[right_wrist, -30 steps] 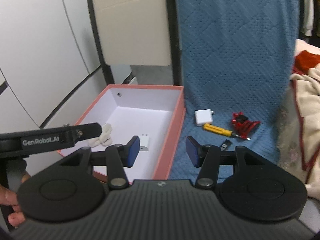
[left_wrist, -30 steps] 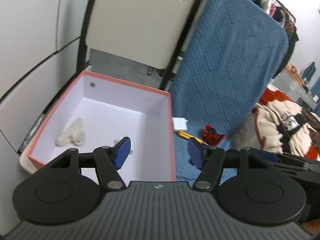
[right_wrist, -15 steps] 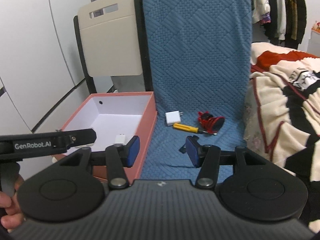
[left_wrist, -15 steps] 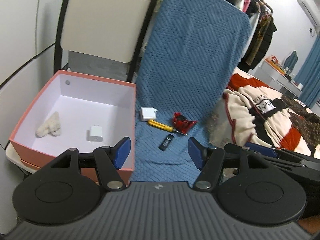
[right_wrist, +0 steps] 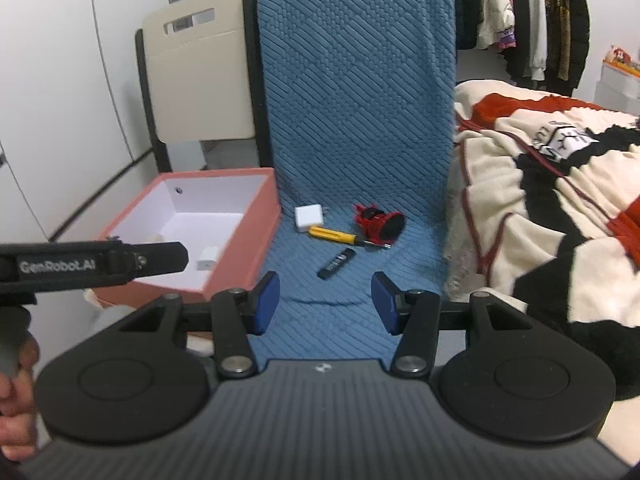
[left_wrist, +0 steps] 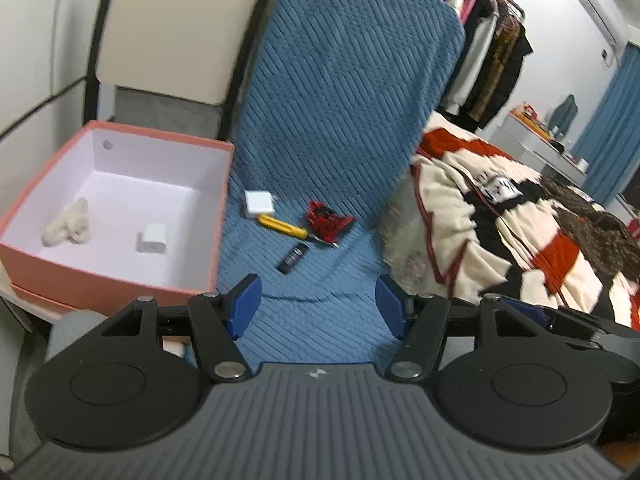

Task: Organize rigid objects
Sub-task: 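Withdraw both grippers from the box back toward the chair seat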

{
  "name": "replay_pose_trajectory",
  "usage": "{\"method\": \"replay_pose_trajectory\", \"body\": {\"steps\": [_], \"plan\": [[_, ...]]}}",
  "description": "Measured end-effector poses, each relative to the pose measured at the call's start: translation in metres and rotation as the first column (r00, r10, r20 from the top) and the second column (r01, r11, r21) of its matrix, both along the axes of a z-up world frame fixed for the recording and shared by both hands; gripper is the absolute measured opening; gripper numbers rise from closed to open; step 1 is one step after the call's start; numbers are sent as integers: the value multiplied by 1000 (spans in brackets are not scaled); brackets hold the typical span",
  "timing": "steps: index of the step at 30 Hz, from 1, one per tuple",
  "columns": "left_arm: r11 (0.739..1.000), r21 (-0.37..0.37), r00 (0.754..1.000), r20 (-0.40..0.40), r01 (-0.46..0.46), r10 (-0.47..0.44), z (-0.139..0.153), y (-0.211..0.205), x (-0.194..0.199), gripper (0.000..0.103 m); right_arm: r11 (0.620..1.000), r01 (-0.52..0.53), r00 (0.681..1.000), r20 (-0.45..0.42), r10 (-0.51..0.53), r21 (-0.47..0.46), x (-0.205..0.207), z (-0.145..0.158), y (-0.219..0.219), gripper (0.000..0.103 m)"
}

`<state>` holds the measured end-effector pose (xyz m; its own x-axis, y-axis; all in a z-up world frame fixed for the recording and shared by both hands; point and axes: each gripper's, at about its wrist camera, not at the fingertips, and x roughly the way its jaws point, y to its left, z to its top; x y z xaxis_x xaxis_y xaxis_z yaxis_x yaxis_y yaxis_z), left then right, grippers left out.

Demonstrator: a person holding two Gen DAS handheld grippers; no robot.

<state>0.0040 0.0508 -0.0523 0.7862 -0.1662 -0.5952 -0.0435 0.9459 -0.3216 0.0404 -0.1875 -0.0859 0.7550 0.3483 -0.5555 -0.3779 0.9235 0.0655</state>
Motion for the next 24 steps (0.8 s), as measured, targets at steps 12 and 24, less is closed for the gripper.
{"method": "replay_pose_trajectory", "body": {"steps": [12,24], "plan": [[999,12,999,-30,40,-40,-18,-16,41,68,998,64,998,-23,-63,19,33,-14,-18,54],[996,5,995,-54,88,-88,-77,-39,131,69,997,74,996,-59,-73,25,121,-53,-9,54]]}}
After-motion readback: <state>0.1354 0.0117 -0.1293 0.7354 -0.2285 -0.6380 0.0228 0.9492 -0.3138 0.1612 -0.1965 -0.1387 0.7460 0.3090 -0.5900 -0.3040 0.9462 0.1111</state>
